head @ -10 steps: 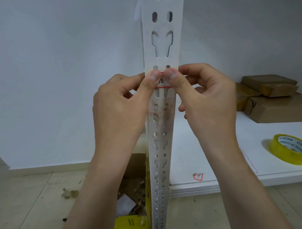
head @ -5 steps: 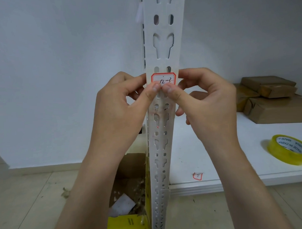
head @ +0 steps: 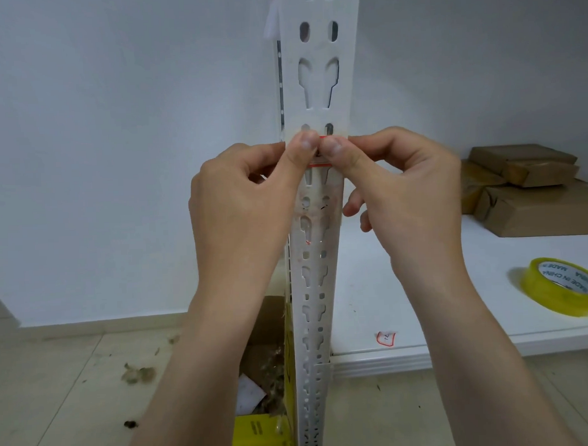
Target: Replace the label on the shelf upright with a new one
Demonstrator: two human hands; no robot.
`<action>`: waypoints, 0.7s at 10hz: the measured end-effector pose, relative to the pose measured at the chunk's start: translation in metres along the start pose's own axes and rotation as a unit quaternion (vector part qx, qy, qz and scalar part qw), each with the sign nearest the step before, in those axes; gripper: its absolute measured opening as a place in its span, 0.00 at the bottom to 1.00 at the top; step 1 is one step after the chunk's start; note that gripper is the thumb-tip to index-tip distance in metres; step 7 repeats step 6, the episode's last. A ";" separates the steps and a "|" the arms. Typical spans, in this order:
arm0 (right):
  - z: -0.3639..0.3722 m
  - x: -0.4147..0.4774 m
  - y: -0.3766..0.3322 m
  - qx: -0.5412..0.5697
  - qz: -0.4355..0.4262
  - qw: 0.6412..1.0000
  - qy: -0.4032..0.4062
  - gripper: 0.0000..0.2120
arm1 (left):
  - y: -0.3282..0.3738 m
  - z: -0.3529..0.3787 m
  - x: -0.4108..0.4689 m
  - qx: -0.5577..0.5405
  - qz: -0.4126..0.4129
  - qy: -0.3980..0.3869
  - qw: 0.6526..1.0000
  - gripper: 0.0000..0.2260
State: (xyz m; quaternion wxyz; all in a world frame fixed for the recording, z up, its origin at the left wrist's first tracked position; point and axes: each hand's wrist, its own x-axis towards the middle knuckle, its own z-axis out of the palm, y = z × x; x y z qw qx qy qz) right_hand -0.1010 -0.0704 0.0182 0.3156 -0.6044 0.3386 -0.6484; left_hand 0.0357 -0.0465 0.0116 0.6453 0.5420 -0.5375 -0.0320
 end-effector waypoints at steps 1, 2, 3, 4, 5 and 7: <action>0.003 -0.001 -0.003 -0.005 -0.002 1.000 0.012 0.08 | 0.002 0.001 0.000 -0.006 -0.004 0.002 1.000 0.19; 0.001 -0.002 -0.004 -0.015 -0.003 1.000 0.003 0.08 | -0.001 0.000 0.000 0.003 0.011 -0.005 1.000 0.16; -0.002 -0.003 -0.004 -0.017 0.007 1.000 -0.002 0.07 | -0.004 -0.004 -0.001 -0.001 0.030 -0.023 0.999 0.13; -0.004 -0.009 -0.004 -0.007 0.014 1.000 -0.006 0.03 | -0.005 -0.010 0.000 0.018 0.050 -0.055 0.997 0.12; -0.004 -0.014 -0.009 -0.053 0.013 0.998 -0.020 0.06 | -0.003 -0.017 0.007 0.040 0.052 -0.112 0.992 0.11; -0.019 -0.018 -0.021 -0.091 0.012 0.996 -0.022 0.06 | 0.009 -0.030 0.001 0.056 0.033 -0.161 0.985 0.17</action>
